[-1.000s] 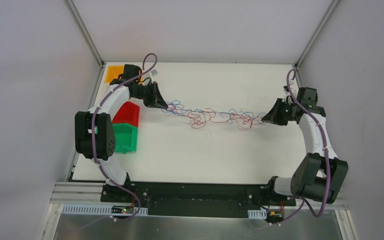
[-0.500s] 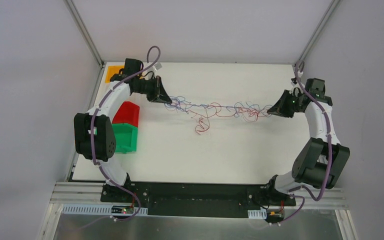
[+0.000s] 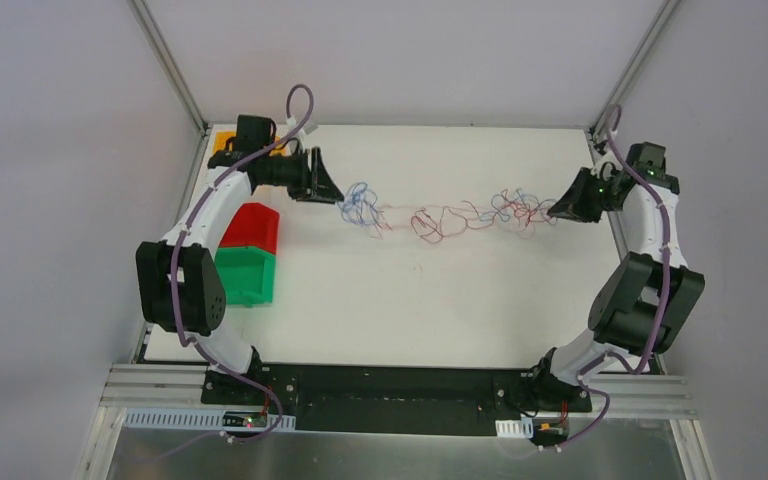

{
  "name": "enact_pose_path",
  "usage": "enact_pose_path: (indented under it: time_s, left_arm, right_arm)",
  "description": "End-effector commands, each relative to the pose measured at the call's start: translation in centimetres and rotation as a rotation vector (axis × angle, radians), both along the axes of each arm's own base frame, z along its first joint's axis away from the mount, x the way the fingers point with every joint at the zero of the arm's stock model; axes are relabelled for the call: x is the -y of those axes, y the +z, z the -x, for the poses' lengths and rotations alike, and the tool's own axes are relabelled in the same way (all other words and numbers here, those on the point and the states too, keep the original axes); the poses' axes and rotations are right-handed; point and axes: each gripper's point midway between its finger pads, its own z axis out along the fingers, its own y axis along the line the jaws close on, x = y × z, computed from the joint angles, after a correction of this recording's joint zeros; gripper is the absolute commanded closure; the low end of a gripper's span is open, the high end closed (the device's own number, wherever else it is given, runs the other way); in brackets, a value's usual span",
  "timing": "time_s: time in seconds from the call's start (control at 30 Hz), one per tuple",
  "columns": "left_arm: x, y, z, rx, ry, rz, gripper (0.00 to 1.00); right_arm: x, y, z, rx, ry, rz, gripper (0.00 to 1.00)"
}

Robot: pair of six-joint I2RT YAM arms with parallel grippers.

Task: Untangle the cables

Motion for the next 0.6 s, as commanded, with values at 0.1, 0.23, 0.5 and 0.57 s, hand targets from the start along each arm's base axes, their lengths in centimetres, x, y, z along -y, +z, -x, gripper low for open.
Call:
enact_pose_path:
  time_s: [0.1, 0.23, 0.5, 0.57]
  left_arm:
    - [-2.7, -7.7, 4.2, -0.125, -0.022, -0.148, 0.02]
    - [-1.3, -7.6, 3.6, -0.081, -0.074, -0.177, 0.01]
    - [9.2, -7.9, 0.9, -0.045, -0.271, -0.138, 0.12]
    - [12.1, -8.2, -0.1, -0.054, -0.291, -0.103, 0.15]
  right_arm:
    - [-5.6, -6.0, 10.6, -0.357, 0.382, -0.012, 0.36]
    - [-5.6, -5.2, 9.0, -0.294, 0.341, -0.002, 0.17]
    - [-3.5, -6.5, 1.6, -0.254, 0.111, 0.038, 0.3]
    - [-2.9, -7.2, 0.7, -0.257, 0.09, 0.065, 0.32]
